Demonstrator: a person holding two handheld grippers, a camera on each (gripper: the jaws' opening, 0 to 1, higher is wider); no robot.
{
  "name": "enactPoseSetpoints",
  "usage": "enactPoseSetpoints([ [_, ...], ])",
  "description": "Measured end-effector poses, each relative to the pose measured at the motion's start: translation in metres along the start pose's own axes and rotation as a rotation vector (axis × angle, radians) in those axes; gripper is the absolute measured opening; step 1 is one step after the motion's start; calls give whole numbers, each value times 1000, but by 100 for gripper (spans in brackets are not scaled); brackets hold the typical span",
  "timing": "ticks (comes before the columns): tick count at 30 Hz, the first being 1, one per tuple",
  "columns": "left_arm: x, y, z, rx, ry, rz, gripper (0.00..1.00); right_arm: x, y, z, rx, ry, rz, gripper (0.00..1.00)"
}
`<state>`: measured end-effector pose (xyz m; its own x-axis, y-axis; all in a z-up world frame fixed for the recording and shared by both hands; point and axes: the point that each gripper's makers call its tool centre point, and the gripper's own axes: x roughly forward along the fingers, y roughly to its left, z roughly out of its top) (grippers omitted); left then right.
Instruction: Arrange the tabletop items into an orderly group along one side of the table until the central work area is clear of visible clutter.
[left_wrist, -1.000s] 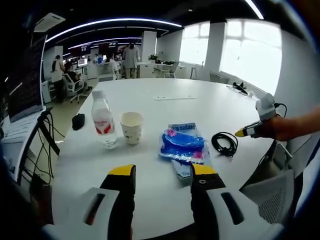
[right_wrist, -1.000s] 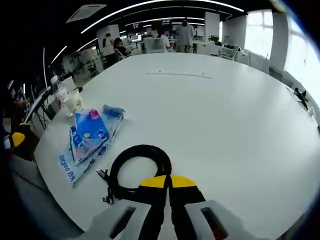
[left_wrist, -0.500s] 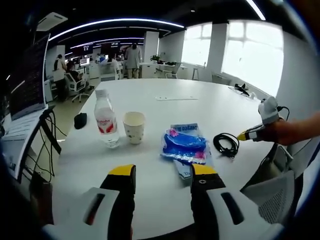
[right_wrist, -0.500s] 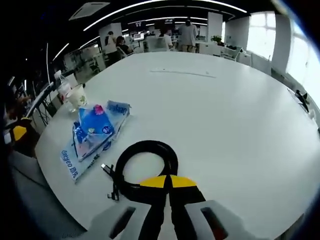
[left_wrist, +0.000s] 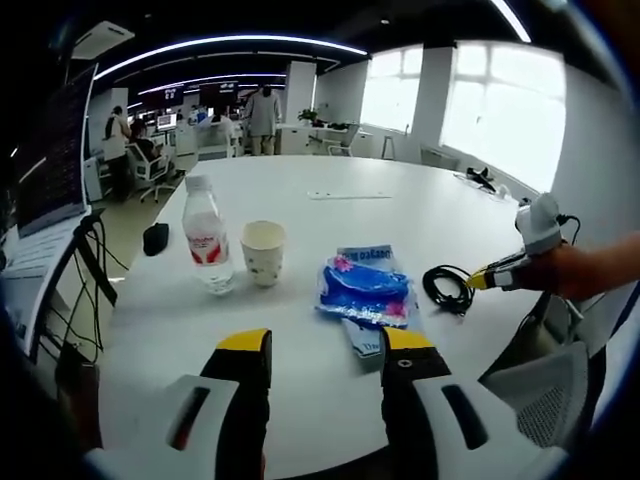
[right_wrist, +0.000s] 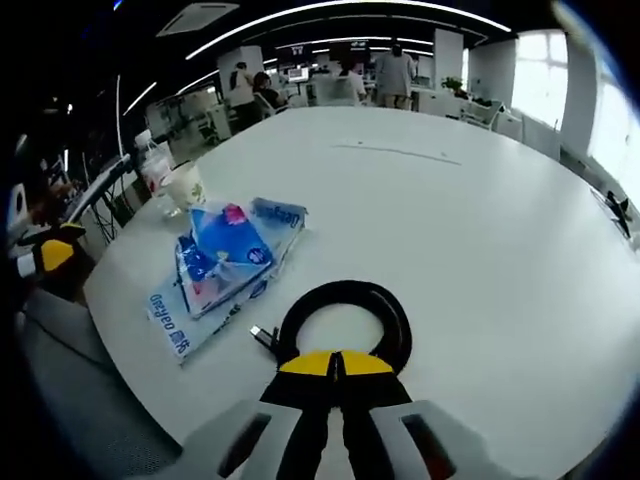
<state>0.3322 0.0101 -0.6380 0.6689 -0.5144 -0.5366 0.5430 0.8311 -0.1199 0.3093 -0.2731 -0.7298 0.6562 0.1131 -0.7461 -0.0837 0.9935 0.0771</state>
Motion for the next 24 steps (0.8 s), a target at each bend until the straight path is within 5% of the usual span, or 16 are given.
enactPoseSetpoints([
  [8,1,0,0,-2,-1,-4,42,4,25,-5,-30,19,59,1],
  [17,0,0,-1,-2,-2,-6,42,9,75,12,-79,-15,200,19],
  [24,0,-1,-2,4,2,-12,44,19,97,26,32,-28,277,34],
])
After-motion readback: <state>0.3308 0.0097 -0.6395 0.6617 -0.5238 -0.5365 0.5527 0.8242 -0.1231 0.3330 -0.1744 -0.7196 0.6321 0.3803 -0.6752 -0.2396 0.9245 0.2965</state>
